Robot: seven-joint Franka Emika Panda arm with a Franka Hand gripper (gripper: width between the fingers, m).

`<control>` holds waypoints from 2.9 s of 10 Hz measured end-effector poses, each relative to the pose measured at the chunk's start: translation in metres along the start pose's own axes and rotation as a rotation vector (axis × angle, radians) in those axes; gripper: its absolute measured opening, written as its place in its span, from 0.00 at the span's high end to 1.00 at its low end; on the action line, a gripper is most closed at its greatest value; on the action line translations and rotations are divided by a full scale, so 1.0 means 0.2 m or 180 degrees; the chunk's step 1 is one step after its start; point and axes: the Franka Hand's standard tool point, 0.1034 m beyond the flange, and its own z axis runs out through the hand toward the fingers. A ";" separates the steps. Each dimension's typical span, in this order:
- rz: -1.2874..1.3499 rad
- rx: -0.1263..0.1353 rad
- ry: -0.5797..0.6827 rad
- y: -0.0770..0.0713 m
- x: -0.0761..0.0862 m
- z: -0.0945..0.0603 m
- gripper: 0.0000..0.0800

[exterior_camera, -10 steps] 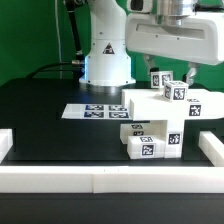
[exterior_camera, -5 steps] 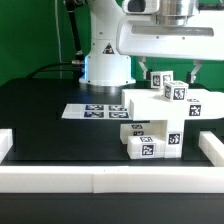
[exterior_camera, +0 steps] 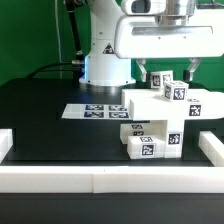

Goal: Assemble chair

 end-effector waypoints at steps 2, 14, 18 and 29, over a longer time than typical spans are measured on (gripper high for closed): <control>-0.0523 -0.0001 -0.0002 0.00 0.00 0.00 0.19; -0.0817 0.0001 -0.0006 0.02 0.00 0.00 0.64; 0.0266 -0.0004 -0.0004 0.05 0.01 0.01 0.64; 0.2488 0.0133 -0.0040 0.03 0.01 0.01 0.40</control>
Offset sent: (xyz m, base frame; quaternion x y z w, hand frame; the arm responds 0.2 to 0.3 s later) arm -0.0001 -0.0002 0.0015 -0.0031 0.0018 -0.1972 0.9804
